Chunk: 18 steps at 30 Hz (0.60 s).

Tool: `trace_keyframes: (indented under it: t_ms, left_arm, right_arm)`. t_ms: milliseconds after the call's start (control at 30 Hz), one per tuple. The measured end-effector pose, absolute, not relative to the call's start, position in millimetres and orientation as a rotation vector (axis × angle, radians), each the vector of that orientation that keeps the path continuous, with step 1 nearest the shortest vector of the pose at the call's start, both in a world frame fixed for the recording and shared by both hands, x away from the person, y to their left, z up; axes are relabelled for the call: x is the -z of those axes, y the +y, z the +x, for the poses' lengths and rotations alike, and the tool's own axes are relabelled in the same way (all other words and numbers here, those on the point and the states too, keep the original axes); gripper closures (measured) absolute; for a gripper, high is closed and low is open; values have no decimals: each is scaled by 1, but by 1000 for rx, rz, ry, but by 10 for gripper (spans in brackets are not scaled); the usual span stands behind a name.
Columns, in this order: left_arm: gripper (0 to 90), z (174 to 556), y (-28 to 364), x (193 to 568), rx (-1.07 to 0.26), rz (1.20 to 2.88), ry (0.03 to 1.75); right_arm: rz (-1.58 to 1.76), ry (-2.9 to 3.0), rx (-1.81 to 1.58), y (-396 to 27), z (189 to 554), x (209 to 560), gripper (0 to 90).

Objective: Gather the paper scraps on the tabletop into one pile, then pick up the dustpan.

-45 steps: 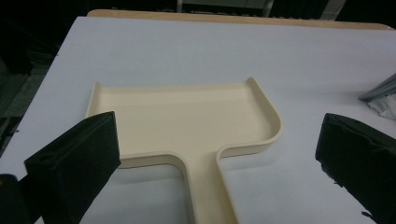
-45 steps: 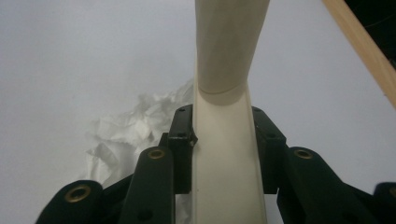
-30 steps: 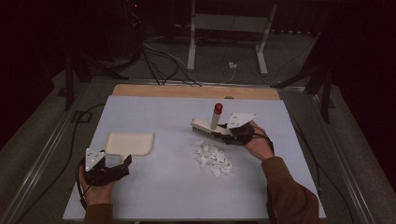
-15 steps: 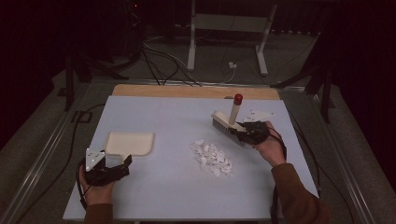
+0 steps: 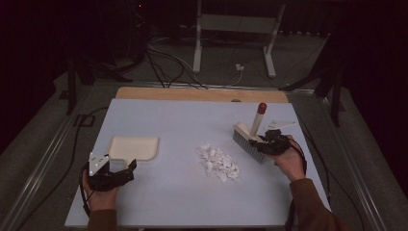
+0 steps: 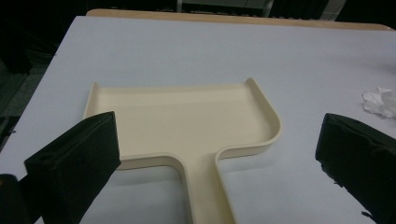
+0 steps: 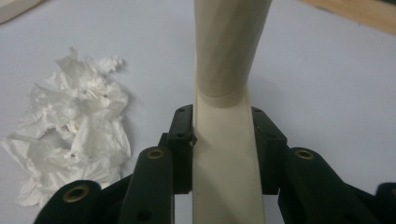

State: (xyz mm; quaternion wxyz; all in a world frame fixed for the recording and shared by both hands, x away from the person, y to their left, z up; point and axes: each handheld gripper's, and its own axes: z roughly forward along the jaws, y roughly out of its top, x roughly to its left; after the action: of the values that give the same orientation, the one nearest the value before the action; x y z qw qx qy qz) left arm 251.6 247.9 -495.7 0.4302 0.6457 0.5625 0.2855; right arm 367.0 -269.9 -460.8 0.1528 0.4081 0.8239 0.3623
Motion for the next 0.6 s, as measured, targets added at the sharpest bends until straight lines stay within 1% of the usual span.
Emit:
trace_keyframes:
  t_ms: [67, 167, 267, 400, 600]
  left_arm:
    - [6, 252, 248, 496, -712, 1610, 1403]
    - [6, 252, 248, 496, -712, 1615, 1400]
    - [6, 251, 247, 496, -714, 1614, 1400]
    - [6, 252, 247, 495, -710, 1620, 1404]
    - [6, 254, 248, 494, -709, 1631, 1419]
  right_arm:
    - [1185, 2358, -1057, -272, 367, 462, 662]
    - [1194, 2344, -1101, -272, 368, 459, 620]
    - [1184, 2337, -1105, -269, 370, 457, 611]
    - [1170, 2336, -1091, -264, 372, 459, 616]
    - [1187, 2322, -1085, -259, 376, 462, 663]
